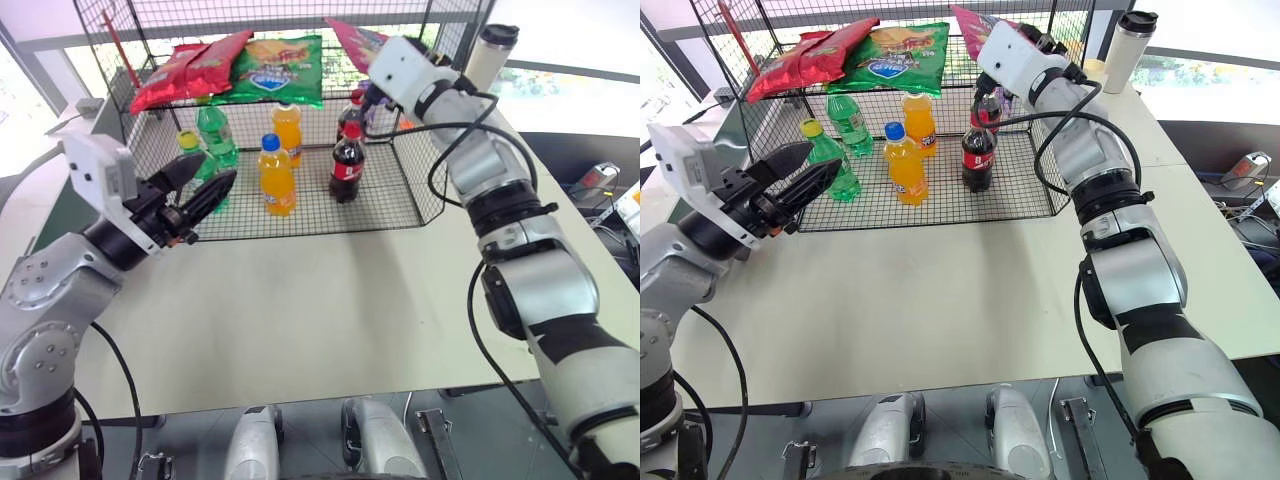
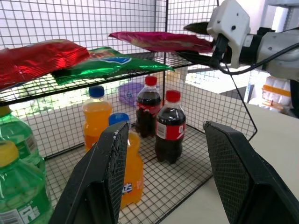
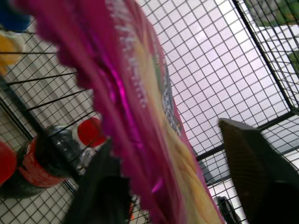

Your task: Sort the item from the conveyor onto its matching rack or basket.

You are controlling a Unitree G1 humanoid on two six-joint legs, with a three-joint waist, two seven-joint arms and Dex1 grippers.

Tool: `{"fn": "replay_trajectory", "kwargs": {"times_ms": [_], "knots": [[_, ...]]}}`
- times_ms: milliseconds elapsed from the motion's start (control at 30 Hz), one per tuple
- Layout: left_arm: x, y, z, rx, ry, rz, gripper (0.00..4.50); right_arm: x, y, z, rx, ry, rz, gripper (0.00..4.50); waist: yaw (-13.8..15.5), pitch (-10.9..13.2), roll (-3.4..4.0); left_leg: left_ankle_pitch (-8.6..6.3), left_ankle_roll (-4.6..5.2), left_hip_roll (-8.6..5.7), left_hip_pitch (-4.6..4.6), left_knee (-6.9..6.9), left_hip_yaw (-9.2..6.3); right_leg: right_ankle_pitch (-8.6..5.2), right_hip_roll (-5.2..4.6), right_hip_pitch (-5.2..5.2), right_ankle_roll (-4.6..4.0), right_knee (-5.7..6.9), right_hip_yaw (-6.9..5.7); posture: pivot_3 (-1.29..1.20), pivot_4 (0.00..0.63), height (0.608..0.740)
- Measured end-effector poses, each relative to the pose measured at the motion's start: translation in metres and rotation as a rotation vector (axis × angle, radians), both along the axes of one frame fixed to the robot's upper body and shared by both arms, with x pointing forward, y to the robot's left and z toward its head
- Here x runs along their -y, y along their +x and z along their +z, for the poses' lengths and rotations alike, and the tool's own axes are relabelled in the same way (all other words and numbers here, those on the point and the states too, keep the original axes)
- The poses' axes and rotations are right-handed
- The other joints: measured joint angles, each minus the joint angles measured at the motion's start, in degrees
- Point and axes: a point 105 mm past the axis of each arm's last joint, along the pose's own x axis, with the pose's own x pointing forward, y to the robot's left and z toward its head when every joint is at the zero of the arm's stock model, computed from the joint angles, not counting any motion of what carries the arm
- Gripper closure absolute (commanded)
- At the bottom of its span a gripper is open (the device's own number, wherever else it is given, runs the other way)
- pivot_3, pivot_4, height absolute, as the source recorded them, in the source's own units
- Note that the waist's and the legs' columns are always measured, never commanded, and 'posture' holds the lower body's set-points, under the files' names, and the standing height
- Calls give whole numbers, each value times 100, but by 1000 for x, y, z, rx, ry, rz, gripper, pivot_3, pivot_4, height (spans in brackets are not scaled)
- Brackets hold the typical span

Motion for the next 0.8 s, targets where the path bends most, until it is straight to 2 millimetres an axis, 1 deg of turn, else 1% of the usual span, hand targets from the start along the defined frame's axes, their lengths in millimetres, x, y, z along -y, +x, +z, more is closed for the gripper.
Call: {"fn": "replay_trajectory", "kwargs": {"times_ms": [33, 100, 167, 267, 300, 467, 600, 700, 800], "knots": [[-1, 1, 0, -2, -1, 2, 1852, 1, 0, 3, -3, 15, 2, 41, 0, 0, 0, 0, 0, 0, 0, 0, 0, 0, 0, 0, 0, 0, 0, 0, 150, 740], [-1, 1, 0, 0, -2, 3, 1852, 3, 0, 3, -36, 55, 24, 41, -19, -2, -3, 0, 0, 0, 3, -1, 0, 0, 1, 2, 0, 0, 0, 0, 150, 740], [-2, 2, 0, 2, -2, 8, 1852, 1, -1, 0, -110, 127, 83, 41, -28, -2, -2, 0, 1, 3, 4, -4, 0, 0, 5, 1, 0, 0, 1, 0, 150, 740], [-3, 3, -3, -4, 0, 15, 1852, -7, -8, -3, -228, 243, 211, 41, -15, -2, -2, 0, 1, 8, 4, -5, -3, 1, 12, 1, 1, 0, 2, 0, 150, 740], [-3, 4, -3, -6, 0, 18, 1852, -10, -12, -7, -294, 285, 267, 41, -4, -2, -2, 0, 1, 8, 3, -6, -3, 1, 13, 1, 1, 0, 1, 0, 150, 740], [-7, 7, -5, -8, -12, 35, 1852, -11, -17, -17, -403, 323, 334, 41, 10, -1, -1, -1, 1, 7, 2, -3, -2, 0, 12, 1, 0, -1, 1, 0, 150, 740], [-8, 8, -7, -7, -13, 41, 1852, -15, -22, -26, -499, 385, 406, 41, 12, -1, -1, -1, 1, 7, 0, -4, -1, 0, 12, 0, 0, -3, 1, 0, 150, 740], [-8, 9, -10, -17, -14, 43, 1852, -23, -31, -18, -523, 420, 494, 41, 13, -1, 0, -1, 1, 7, -3, -6, -1, 0, 12, -5, 0, -2, 1, 0, 150, 740], [-9, 8, -15, -33, -12, 47, 1852, -23, -49, -5, -511, 440, 603, 41, 17, -1, 0, -1, 1, 7, -3, -9, -1, 0, 12, -5, 0, -4, 1, 0, 150, 740]]}}
